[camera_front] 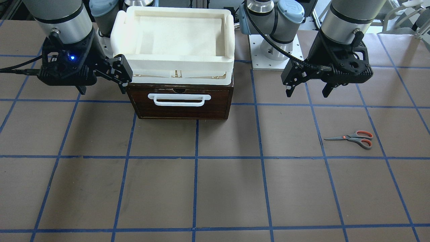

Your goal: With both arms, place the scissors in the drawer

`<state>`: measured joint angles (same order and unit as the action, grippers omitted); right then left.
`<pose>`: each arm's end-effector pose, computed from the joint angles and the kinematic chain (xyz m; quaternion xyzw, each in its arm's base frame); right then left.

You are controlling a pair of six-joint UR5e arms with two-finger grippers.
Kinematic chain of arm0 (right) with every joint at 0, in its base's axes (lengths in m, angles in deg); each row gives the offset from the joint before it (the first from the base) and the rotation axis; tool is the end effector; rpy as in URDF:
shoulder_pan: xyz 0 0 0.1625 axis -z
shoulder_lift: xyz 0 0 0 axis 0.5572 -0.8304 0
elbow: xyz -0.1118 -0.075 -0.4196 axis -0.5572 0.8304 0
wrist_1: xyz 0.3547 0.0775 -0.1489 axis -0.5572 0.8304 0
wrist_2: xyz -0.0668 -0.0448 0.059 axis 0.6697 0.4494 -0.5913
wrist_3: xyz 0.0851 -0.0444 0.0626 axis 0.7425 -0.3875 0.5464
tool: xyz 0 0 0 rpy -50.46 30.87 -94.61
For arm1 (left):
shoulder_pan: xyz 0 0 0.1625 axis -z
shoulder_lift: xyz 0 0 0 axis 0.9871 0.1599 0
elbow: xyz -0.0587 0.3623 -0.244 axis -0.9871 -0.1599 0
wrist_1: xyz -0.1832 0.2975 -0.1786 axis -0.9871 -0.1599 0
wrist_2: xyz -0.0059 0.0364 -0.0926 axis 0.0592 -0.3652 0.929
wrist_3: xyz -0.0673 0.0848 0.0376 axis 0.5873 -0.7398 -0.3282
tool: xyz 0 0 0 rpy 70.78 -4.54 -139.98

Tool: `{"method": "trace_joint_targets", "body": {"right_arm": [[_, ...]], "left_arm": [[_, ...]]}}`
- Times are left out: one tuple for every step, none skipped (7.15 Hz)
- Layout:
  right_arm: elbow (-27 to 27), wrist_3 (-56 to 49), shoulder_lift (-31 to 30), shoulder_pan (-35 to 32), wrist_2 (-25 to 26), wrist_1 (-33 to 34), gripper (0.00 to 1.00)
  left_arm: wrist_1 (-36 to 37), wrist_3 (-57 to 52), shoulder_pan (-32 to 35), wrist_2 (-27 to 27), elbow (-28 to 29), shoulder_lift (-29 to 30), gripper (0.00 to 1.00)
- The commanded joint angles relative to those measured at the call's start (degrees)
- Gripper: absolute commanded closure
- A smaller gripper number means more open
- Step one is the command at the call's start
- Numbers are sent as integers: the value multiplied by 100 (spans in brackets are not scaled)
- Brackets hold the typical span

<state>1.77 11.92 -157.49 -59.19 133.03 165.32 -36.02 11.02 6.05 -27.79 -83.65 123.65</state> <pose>0.1592 -0.4984 0.5082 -0.0136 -0.9999 0.0075 0.0028 -0.1062 -0.4850 0.5083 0.0090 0.9990 -0.0431 0.0055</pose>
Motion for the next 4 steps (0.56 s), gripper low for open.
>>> {"method": "trace_joint_targets", "body": {"right_arm": [[-13,1878,125,-37,6,38,0],[-13,2321,161,-64,-3,38,0],[-13,3065,231,-116,-11,38,0],[-13,3934,423,-369,-3,126,0]], "left_arm": [[-85,-1191,-376,-4,-263,-169,0],[-85,-2312,-675,-4,-456,-309,0],[-85,-3054,-931,-4,-719,-424,0],[-85,-4288,-1246,-21,-921,-434,0]]}}
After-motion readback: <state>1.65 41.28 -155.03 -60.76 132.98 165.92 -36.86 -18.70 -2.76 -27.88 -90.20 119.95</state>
